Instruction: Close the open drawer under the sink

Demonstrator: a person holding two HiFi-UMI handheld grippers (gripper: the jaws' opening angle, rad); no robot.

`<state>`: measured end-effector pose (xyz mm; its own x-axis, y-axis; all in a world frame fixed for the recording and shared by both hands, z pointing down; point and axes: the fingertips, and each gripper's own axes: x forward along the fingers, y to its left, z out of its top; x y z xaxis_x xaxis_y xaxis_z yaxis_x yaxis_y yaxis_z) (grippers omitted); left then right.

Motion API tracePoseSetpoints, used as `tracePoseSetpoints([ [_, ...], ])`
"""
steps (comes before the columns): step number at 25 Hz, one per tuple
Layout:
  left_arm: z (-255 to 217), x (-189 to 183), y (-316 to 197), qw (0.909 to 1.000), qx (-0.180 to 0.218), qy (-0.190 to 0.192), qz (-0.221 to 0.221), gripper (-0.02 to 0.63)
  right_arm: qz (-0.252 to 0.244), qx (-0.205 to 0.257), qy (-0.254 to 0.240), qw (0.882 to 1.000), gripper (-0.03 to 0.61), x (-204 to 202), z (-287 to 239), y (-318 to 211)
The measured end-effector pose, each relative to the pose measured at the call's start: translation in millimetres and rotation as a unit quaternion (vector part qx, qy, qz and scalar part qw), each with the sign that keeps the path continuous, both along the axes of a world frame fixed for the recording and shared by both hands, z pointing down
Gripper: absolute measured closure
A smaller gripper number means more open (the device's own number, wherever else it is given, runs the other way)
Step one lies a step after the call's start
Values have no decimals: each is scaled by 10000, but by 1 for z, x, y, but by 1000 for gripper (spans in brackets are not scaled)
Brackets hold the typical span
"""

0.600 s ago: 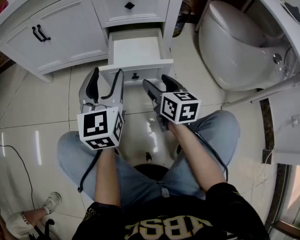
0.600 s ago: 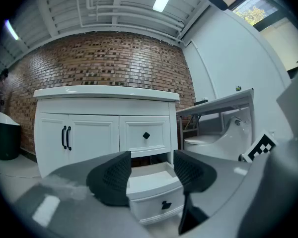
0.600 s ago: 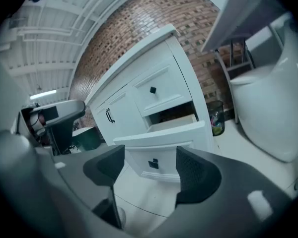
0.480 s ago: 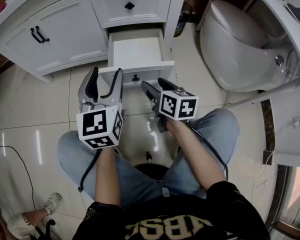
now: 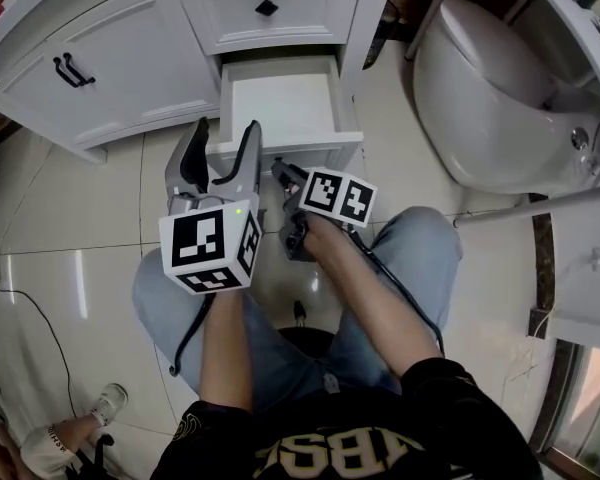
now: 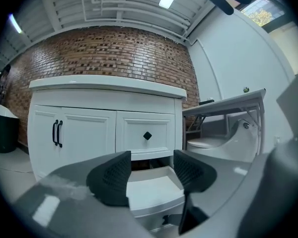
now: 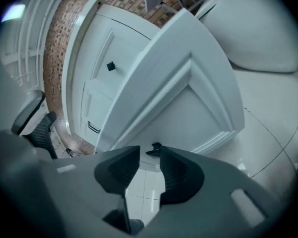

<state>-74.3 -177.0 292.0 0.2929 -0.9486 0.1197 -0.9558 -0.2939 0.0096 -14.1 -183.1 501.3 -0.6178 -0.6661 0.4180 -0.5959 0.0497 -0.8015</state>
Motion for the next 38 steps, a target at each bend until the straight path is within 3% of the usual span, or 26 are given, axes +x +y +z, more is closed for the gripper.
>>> tracePoseSetpoints([
  [1, 2, 0, -3, 10000, -29, 30, -7, 345, 111, -79, 25, 9999, 460, 1, 5, -2],
  [2, 4, 1, -5, 10000, -57, 63, -12, 345, 208, -138, 59, 9997, 519, 3, 8, -4],
  [15, 34, -12, -35, 9990, -415, 139, -68, 345, 369, 106, -47, 9993, 525, 4, 7, -56],
  [24, 66, -36, -52, 9964, -814, 180, -172, 345, 266, 635, 615, 9957, 523, 2, 3, -110],
  [34, 78, -84, -65, 9942, -1025, -289, -182, 345, 767, 1092, 1215, 9836, 529, 2, -1, -201],
  [38, 75, -111, -76, 9938, -1018, -370, -229, 345, 489, 1168, 1649, 9781, 526, 3, -6, -221],
])
